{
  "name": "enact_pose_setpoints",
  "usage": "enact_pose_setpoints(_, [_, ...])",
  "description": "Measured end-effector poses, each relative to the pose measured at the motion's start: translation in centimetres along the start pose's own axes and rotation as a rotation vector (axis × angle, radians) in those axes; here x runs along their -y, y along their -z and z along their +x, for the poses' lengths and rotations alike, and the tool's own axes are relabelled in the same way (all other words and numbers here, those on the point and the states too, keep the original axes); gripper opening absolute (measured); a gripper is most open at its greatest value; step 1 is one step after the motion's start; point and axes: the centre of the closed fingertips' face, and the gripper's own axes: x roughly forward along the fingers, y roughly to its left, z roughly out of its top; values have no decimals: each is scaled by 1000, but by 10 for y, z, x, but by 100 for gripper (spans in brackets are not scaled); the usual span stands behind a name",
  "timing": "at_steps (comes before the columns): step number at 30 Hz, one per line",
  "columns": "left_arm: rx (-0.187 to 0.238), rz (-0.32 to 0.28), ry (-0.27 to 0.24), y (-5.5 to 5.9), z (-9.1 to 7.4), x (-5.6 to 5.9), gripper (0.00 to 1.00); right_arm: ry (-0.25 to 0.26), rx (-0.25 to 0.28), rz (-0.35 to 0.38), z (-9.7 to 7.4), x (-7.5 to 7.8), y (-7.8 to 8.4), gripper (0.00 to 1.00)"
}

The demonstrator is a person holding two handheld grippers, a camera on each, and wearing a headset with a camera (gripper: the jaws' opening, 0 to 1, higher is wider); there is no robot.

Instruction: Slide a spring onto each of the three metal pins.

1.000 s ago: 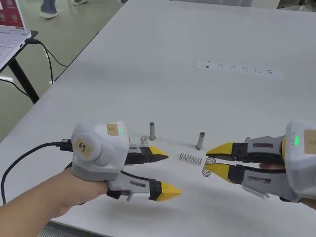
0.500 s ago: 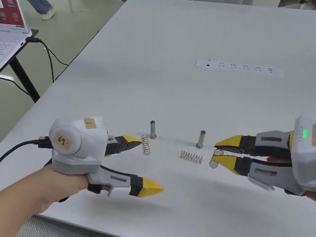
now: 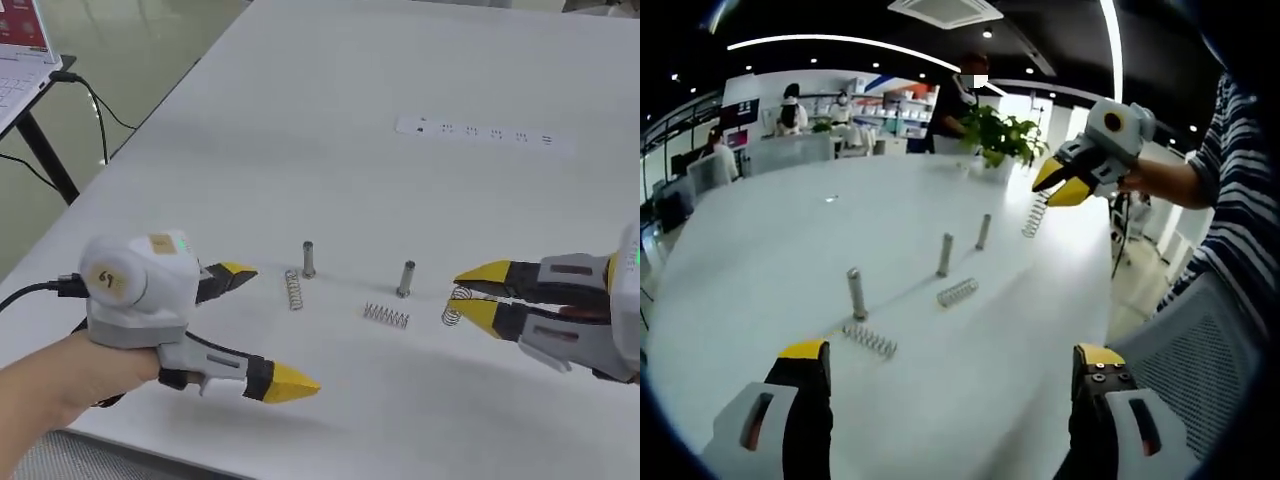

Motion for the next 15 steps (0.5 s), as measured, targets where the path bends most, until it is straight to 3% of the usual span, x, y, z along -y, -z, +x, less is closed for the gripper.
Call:
enact_pose_setpoints(8, [1,-6,-14,0,-3,-2,98,38,-20,29,-9,20,8,7])
enact_pose_setpoints(15, [18,-12,-35,-5,-10,-6,98,129,-48,49,-22,55,21,7])
